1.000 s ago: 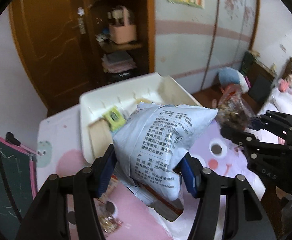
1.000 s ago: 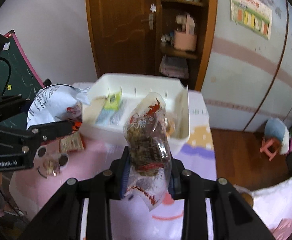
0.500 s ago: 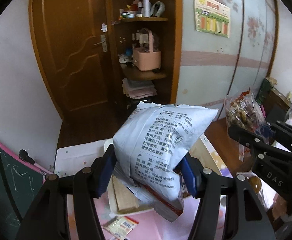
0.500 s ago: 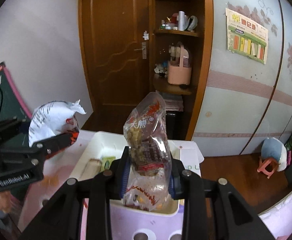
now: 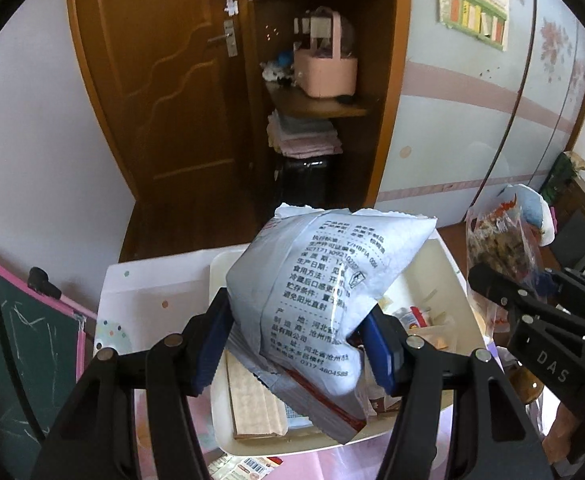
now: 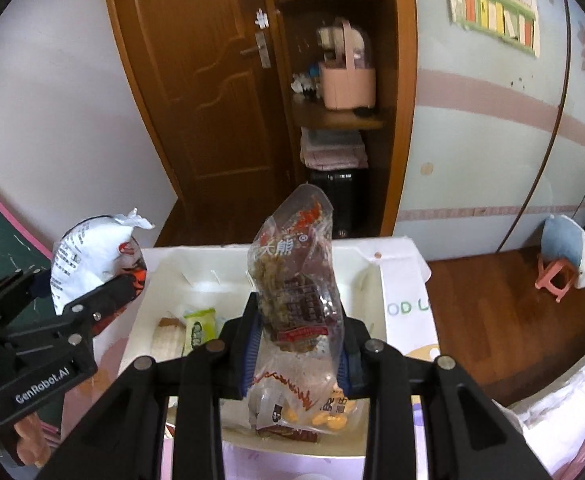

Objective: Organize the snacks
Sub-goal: 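Open both tools to drop the two bags into the basket, then move both tools back over the cream wafer pack and clear peanut bag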

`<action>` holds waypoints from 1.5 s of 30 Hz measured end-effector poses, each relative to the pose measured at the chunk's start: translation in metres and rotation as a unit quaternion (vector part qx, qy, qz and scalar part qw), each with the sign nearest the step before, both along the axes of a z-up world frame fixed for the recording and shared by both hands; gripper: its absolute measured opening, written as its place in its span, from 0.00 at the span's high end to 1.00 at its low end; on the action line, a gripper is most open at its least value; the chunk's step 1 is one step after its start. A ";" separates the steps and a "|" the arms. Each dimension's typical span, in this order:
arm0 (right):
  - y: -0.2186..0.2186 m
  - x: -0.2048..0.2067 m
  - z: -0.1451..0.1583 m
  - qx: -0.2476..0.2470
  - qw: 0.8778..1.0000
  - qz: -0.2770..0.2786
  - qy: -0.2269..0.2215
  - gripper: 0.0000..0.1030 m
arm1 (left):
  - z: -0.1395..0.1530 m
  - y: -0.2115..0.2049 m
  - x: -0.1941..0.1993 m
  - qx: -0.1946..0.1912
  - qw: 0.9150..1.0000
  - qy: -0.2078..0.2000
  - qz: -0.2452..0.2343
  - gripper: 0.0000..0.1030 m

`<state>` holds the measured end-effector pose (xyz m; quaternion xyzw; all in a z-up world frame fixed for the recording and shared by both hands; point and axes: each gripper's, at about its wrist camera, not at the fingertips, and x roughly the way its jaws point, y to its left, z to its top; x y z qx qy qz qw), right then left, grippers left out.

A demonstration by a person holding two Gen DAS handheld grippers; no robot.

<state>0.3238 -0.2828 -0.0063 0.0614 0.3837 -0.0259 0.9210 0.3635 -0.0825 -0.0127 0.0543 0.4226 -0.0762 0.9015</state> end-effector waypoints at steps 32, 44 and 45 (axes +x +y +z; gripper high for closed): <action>0.021 -0.014 -0.017 0.021 0.999 0.029 0.028 0.47 | -0.009 0.042 -0.032 0.027 0.999 0.002 0.028 0.14; 0.045 -0.077 -0.005 0.010 0.998 0.053 0.014 0.47 | 0.011 0.081 -0.102 0.034 0.999 -0.008 0.021 0.14; 0.048 -0.083 -0.003 0.009 0.998 0.055 0.012 0.47 | 0.011 0.084 -0.110 0.034 0.999 -0.009 0.020 0.14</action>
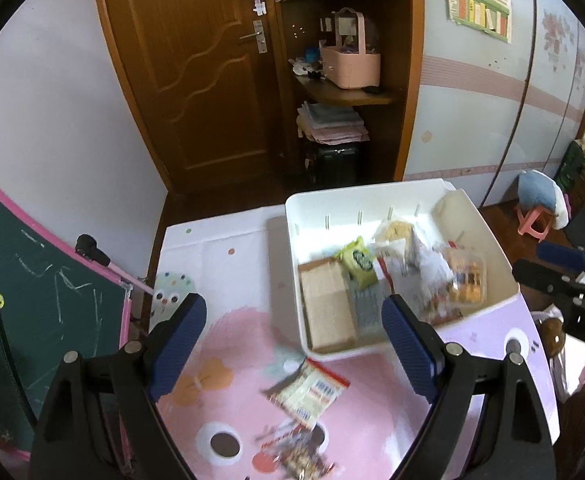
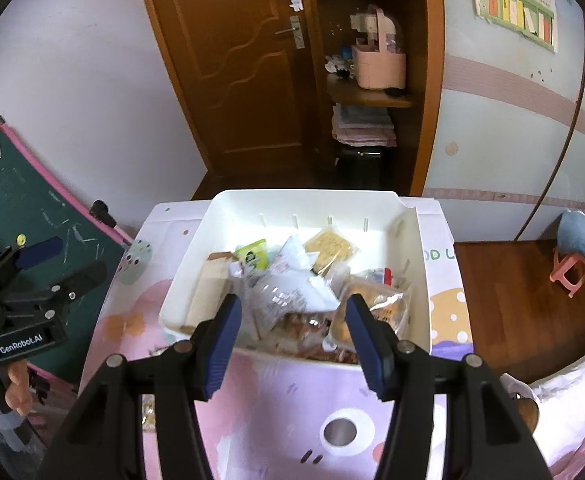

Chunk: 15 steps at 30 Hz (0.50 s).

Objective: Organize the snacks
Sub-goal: 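Move both tools back over the cream wafer pack and clear peanut bag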

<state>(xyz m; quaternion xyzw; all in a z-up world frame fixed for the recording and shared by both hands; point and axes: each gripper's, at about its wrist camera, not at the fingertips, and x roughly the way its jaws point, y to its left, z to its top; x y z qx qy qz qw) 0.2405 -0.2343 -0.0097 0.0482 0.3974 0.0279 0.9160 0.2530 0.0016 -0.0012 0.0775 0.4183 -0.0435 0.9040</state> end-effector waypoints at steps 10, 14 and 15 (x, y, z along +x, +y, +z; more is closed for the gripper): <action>0.033 -0.058 -0.012 0.000 1.000 0.026 -0.017 0.47 | -0.025 0.030 -0.074 -0.048 0.998 0.023 0.013 0.14; 0.046 -0.074 -0.029 0.006 0.999 0.033 -0.014 0.47 | -0.039 0.039 -0.093 -0.062 0.997 0.026 0.027 0.14; 0.049 -0.076 -0.033 0.005 0.999 0.034 -0.012 0.47 | -0.044 0.040 -0.097 -0.064 0.997 0.027 0.031 0.14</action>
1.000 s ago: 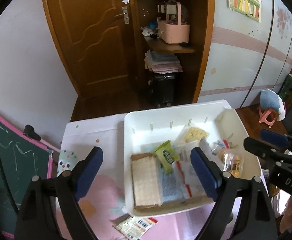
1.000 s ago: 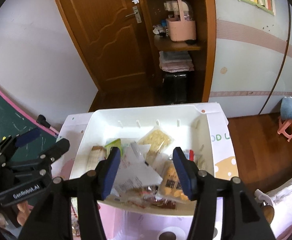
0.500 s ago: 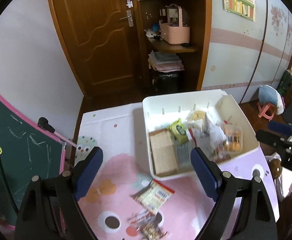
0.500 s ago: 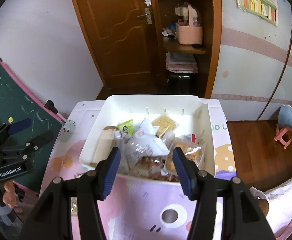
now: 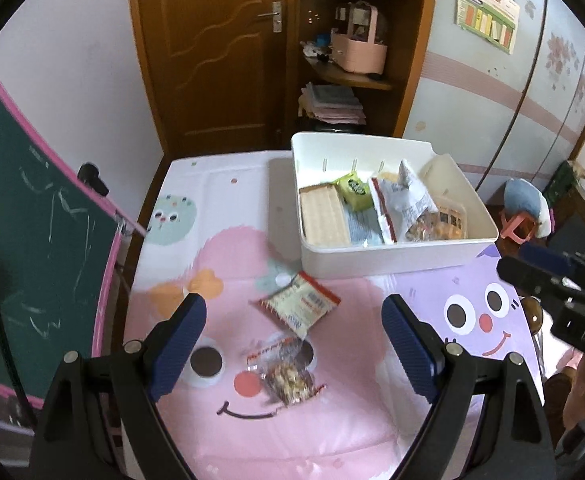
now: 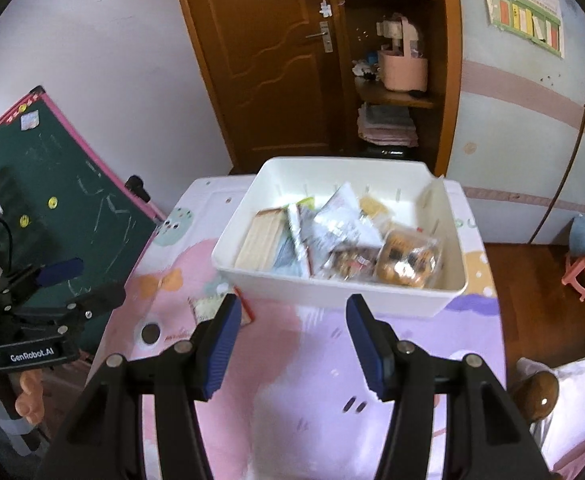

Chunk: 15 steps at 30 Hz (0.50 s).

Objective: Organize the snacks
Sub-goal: 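Move both tools back over the cream wafer pack and clear peanut bag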

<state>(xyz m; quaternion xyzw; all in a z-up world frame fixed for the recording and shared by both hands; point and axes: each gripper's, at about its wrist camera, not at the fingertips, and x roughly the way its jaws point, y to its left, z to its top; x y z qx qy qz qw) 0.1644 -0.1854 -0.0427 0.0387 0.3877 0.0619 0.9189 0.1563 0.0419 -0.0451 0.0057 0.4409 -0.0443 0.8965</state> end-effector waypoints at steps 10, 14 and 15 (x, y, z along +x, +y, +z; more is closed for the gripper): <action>0.021 0.006 -0.044 0.007 0.999 0.015 0.050 0.47 | -0.068 0.009 -0.013 -0.007 0.998 0.046 0.048 0.14; 0.027 0.013 -0.060 0.004 0.998 0.017 0.065 0.47 | -0.098 0.010 -0.011 0.007 0.995 0.066 0.075 0.14; 0.028 0.015 -0.064 0.003 0.997 0.018 0.069 0.47 | -0.105 0.010 -0.009 0.007 0.994 0.072 0.077 0.14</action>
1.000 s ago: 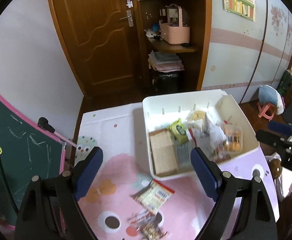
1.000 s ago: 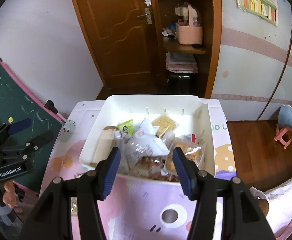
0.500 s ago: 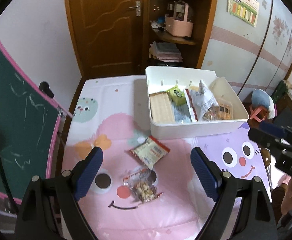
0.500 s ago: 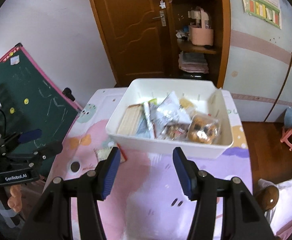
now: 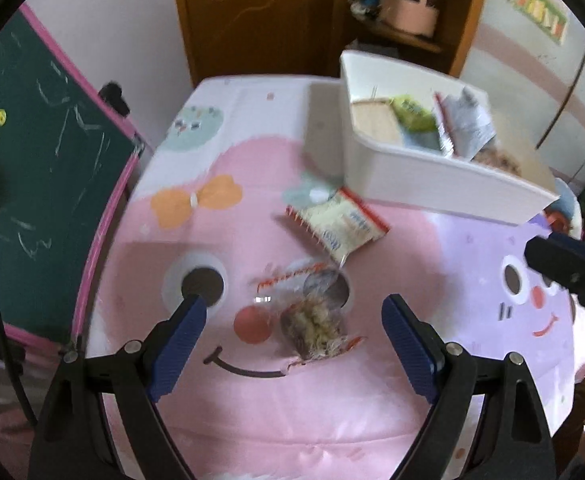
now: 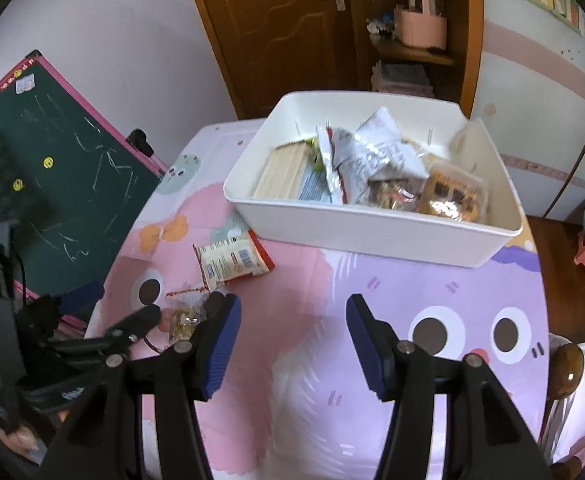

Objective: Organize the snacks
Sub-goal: 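Move both tools back over the cream wafer pack and clear peanut bag, then grasp the clear peanut bag with left tool while right tool grasps the cream wafer pack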

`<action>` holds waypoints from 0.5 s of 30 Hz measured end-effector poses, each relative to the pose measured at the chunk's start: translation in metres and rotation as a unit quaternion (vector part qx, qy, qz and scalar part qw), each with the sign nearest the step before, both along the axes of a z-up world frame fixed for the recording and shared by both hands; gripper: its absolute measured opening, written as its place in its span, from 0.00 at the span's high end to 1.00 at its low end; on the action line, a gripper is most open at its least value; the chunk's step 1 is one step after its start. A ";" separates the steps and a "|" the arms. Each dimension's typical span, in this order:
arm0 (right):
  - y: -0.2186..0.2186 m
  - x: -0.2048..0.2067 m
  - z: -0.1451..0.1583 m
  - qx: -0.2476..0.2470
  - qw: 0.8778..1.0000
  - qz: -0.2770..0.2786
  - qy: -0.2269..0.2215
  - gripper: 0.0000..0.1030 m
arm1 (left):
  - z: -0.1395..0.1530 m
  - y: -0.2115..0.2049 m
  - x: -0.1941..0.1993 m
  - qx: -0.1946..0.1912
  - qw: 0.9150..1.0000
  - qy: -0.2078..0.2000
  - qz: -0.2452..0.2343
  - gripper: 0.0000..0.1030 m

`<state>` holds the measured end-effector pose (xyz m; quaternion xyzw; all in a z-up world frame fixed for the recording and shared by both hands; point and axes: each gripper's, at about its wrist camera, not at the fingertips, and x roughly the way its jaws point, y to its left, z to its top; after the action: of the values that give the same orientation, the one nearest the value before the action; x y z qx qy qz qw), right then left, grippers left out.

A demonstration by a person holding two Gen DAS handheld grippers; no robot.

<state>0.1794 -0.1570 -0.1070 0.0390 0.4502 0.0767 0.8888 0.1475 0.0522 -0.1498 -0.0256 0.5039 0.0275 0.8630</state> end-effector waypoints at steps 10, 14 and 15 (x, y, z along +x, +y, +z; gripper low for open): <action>0.011 0.025 -0.027 0.014 1.000 0.004 0.028 0.47 | -0.052 -0.003 0.016 -0.003 0.999 0.043 0.030 0.14; 0.022 0.045 -0.036 0.025 0.999 0.014 0.035 0.47 | -0.068 0.004 0.021 -0.016 0.997 0.056 0.048 0.14; 0.025 0.050 -0.039 0.026 0.999 0.016 0.038 0.47 | -0.072 0.007 0.023 -0.020 0.997 0.060 0.054 0.14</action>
<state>0.2295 -0.1317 -0.1455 0.0576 0.4818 0.1006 0.8686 0.1702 0.0592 -0.2215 -0.0684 0.5534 0.0649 0.8275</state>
